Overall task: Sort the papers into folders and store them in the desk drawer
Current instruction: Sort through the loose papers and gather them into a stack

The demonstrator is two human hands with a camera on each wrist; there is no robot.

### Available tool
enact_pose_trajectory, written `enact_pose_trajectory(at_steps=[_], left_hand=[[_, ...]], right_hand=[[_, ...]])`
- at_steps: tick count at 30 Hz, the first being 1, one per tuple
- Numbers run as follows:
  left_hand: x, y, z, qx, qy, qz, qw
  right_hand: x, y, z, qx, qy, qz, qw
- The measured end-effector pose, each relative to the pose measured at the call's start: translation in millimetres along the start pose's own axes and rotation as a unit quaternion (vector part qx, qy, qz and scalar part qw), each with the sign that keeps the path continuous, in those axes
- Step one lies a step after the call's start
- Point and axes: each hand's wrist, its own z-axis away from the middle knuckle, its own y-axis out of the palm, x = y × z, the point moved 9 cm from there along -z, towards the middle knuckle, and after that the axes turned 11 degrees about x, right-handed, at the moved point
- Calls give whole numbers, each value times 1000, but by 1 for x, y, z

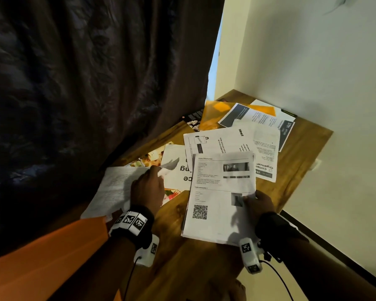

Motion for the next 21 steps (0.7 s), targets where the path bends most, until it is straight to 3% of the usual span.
enact_pose_trajectory(at_steps=[3, 5, 8, 10, 14, 21], left_hand=[[-11, -7, -3, -11, 14, 171, 985], [-30, -4, -3, 17, 92, 247, 964], [-68, 11, 10, 76, 237, 178, 952], [-82, 33, 22, 141, 288, 113, 940], [-66, 87, 35, 296, 291, 61, 908], [-73, 103, 49, 389, 290, -15, 874]], right_hand=[[-3, 1, -1, -2, 13, -1, 1000], [-3, 2, 0, 0, 20, 0, 1000], [0, 0, 1, 2, 17, 4, 1000], [2, -1, 3, 11, 13, -3, 1000], [0, -1, 3, 25, 27, -21, 999], [-3, 3, 1, 46, 37, -42, 997]])
